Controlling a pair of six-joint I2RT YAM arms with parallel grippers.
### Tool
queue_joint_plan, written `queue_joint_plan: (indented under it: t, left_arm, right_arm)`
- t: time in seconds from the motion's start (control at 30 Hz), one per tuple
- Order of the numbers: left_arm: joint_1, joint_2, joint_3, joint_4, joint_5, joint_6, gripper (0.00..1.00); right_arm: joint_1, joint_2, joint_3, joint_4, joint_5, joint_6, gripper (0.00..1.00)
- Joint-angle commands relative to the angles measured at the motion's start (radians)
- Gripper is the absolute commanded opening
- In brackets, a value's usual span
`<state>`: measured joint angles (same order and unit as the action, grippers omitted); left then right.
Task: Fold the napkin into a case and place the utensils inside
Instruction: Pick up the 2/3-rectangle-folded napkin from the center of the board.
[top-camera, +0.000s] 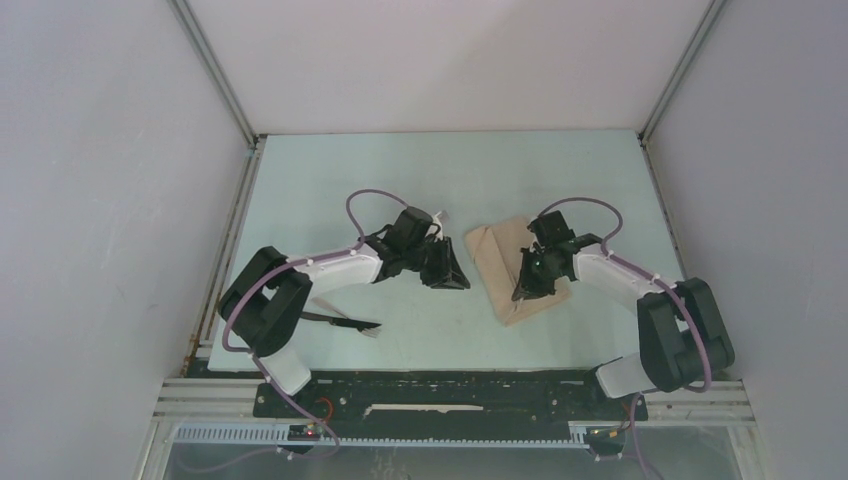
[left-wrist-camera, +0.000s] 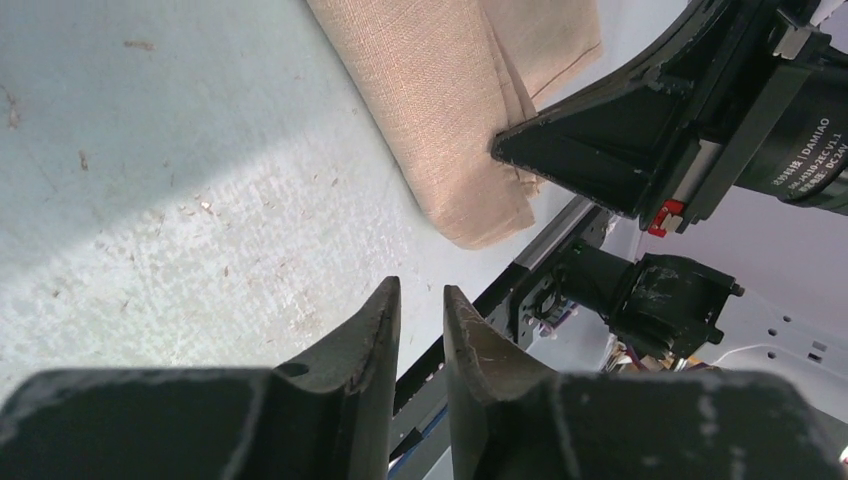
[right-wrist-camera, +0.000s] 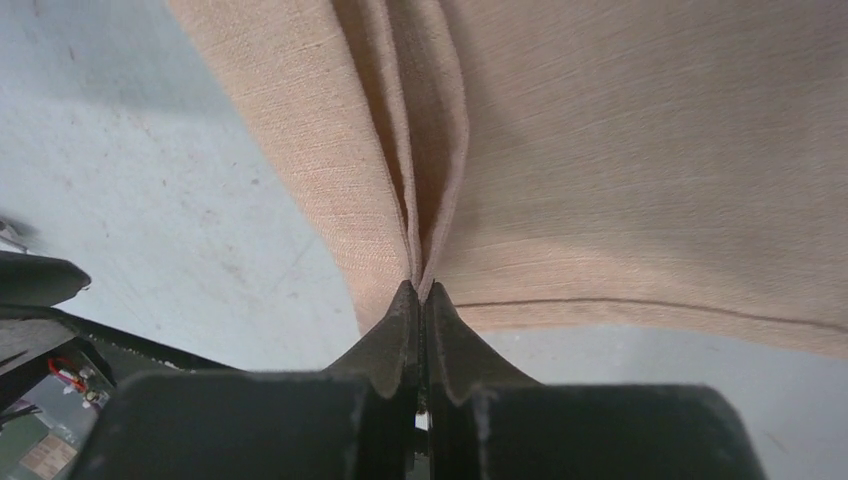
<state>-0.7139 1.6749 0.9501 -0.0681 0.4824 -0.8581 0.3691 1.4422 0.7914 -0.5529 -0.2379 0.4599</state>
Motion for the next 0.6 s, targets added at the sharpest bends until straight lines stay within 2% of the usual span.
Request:
queue_joint_plan:
  t: [0.0,0.33,0.57]
  left_arm:
    - [0.003,0.025,0.065,0.035,0.025,-0.010,0.26]
    - [0.010,0.081,0.139,0.036,0.036,-0.019,0.26]
    - [0.036,0.160,0.242,0.035,0.049,-0.028,0.24]
  right_arm:
    - [-0.045,0.024,0.051,0.013,-0.005,-0.111,0.00]
    - [-0.077,0.129,0.107,0.043,0.069,-0.162,0.00]
    - [-0.091,0.123,0.115,0.009,0.127,-0.166,0.00]
